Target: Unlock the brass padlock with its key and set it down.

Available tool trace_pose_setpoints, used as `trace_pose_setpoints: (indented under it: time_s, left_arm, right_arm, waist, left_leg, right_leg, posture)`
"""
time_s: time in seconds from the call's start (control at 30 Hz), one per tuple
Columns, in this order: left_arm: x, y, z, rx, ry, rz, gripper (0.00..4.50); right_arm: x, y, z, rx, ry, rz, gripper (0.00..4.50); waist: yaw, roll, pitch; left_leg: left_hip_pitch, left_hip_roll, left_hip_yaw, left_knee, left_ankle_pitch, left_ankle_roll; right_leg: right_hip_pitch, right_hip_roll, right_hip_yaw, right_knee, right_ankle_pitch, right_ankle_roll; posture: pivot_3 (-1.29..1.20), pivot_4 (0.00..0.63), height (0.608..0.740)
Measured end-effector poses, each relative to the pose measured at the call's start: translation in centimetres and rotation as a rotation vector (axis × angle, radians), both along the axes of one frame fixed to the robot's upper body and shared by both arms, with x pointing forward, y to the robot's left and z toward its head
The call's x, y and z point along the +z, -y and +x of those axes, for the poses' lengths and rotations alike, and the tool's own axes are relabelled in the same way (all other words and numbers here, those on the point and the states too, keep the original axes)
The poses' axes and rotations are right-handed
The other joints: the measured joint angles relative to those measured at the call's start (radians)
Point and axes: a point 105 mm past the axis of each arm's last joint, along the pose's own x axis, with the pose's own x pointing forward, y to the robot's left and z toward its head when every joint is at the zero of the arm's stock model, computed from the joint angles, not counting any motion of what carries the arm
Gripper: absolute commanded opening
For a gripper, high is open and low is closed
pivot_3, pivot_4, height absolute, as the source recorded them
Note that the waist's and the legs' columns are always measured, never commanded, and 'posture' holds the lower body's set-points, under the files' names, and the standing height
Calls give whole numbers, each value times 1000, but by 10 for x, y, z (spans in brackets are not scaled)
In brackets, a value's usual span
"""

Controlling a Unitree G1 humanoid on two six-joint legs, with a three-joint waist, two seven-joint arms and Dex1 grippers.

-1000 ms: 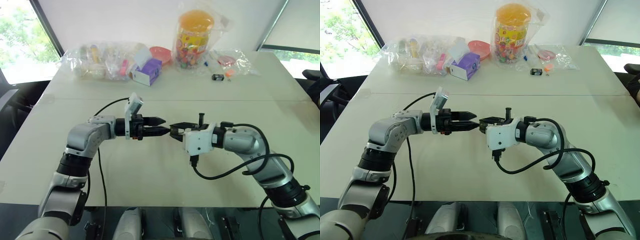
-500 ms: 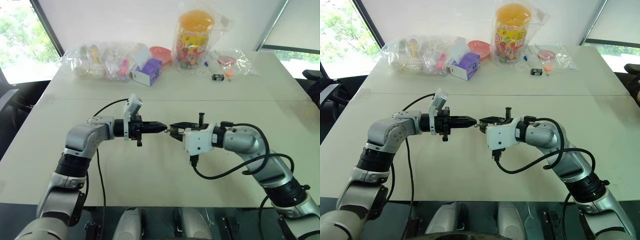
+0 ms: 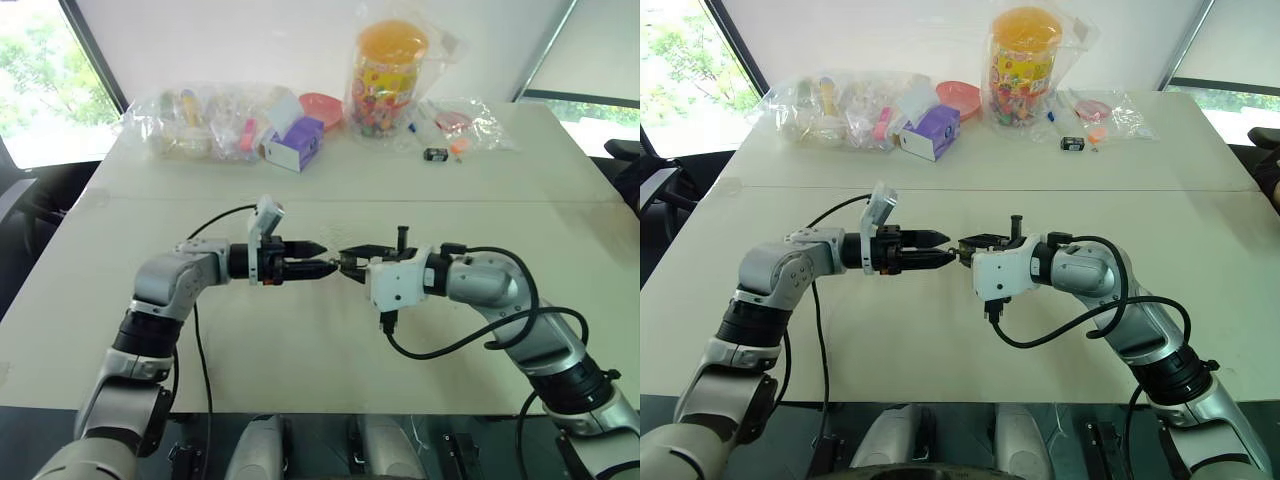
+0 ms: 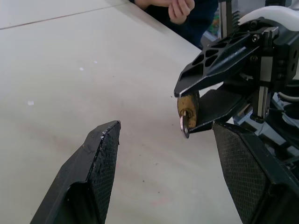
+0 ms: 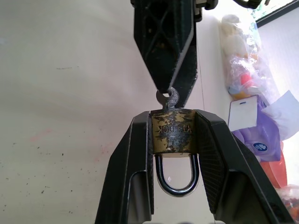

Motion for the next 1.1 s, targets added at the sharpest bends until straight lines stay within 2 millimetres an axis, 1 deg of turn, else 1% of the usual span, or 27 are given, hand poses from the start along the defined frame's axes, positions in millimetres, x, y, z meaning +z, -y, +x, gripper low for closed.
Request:
trace_pose_setpoints:
  time_s: [0.07,0.1,0.17,0.2,0.27,0.53,0.6,0.83,1.03,1.1]
  left_arm:
    - [0,0,-1,-6,-1,-1,2693]
    - [0,-1,-1,-9,-1,-1,2333]
    - [0,-1,-1,-10,0,-1,1426]
    - [0,-1,-1,-9,0,-2,892]
    - [0,1,-2,-18,2,-14,58]
    - [1,5,-1,-15,5,-27,58]
    - [1,6,0,-12,27,-17,58]
    - [1,12,1,-37,352,106,58]
    - [5,17,0,-65,725,171,58]
    - [6,18,-1,-78,781,174,58]
  right_arm:
    - [0,0,0,1,0,-1,708]
    - [1,0,0,2,1,-2,708]
    - [1,0,0,2,3,-2,708]
    - [1,0,0,3,3,-2,708]
    - [1,1,1,-8,1,-2,708]
    - [3,4,3,-25,4,-5,708]
    - [3,4,4,-29,3,-7,708]
    - [1,6,5,-43,-8,-21,708]
    - [2,7,5,-41,1,-28,708]
    - [2,7,4,-33,8,-32,708]
  waist:
    - [1,0,0]
    - [0,0,0]
    - [0,0,0]
    - [0,0,0]
    - [1,0,0]
    - [0,0,0]
    - [0,0,0]
    - [1,0,0]
    - [1,0,0]
    - [1,0,0]
  left_leg:
    - [0,0,0,0,0,0]
    - [0,0,0,0,0,0]
    - [0,0,0,0,0,0]
    - [0,0,0,0,0,0]
    - [0,0,0,0,0,0]
    - [0,0,0,0,0,0]
    - [0,0,0,0,0,0]
    - [0,0,0,0,0,0]
    - [0,0,0,0,0,0]
    - [0,0,0,0,0,0]
  right_leg:
    - [0,0,0,0,0,0]
    - [0,0,0,0,0,0]
    - [0,0,0,0,0,0]
    - [0,0,0,0,0,0]
    - [0,0,0,0,0,0]
    - [0,0,0,0,0,0]
    - [0,0,0,0,0,0]
    - [0,0,0,0,0,0]
    - [0,0,0,0,0,0]
    - [0,0,0,0,0,0]
  posture:
    - [0,150,735]
    - [0,150,735]
    - [0,150,735]
    - [0,150,735]
    - [0,150,735]
    - [0,150,735]
    - [0,150,735]
    - [0,150,735]
    - [0,150,735]
    - [0,150,735]
